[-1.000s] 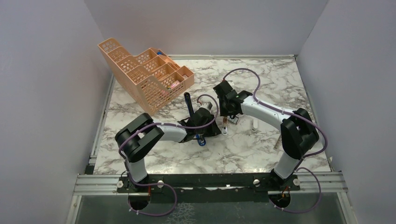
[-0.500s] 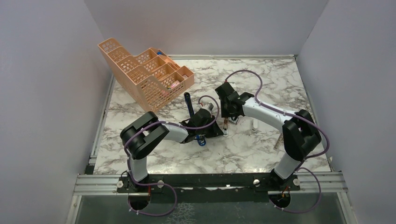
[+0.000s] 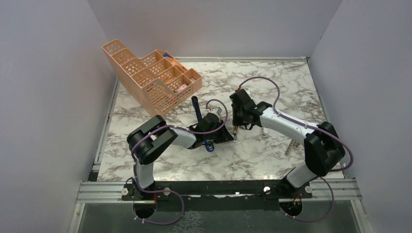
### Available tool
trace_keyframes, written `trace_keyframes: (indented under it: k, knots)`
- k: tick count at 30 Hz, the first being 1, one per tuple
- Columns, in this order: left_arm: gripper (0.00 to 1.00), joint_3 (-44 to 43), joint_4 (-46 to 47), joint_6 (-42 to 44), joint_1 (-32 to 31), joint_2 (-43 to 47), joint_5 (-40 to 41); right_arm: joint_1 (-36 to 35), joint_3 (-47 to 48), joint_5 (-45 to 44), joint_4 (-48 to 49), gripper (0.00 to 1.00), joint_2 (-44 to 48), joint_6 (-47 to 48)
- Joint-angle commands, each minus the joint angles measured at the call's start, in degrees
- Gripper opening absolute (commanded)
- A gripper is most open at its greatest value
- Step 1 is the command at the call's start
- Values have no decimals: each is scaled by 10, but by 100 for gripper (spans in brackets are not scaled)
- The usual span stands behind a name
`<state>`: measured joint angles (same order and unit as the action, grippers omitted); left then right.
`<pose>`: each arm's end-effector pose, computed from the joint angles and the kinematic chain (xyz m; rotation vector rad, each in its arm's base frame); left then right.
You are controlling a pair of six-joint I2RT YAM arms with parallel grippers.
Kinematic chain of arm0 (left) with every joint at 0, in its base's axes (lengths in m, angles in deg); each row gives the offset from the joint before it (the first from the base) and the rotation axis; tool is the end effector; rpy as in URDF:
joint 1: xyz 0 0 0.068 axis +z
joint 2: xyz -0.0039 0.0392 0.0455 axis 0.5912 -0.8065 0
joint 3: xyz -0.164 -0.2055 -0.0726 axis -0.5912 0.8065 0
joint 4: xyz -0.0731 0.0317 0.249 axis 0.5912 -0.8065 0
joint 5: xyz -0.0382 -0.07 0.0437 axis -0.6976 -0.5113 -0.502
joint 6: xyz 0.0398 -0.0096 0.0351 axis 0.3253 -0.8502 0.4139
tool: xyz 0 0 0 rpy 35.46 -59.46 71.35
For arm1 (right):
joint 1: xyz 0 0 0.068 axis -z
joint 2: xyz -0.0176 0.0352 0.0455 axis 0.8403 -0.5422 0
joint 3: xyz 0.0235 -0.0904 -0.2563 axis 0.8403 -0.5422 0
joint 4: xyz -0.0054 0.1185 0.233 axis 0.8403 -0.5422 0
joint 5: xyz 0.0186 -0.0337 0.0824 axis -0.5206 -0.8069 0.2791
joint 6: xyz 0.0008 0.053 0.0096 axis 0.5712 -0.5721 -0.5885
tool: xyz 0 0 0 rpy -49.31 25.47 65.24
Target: Load the staples into the stapler
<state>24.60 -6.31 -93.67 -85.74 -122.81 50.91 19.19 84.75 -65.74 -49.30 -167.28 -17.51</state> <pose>0.2260 -0.2744 0.1177 -0.0190 2.4291 -1.1709 0.2623 0.1943 0.2198 -0.1030 2.5458 0.1532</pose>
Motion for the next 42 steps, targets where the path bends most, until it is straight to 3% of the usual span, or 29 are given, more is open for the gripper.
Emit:
trace_keyframes:
  k: [1,10,27,37,42]
  knots:
    - [7,2,-33,3,-2,-37,23,-1,-43,42,6,22,27,2]
    - [7,-9,-50,5,-2,-45,36,-17,-78,37,17,21,65,7]
    - [7,-16,-67,13,-2,-43,41,-49,-124,-1,36,21,34,-41]
    - [8,-10,-88,20,0,-5,57,-49,-117,-23,3,21,-4,-81]
    - [10,-13,-102,32,0,11,62,-49,-90,-39,-14,23,41,-72]
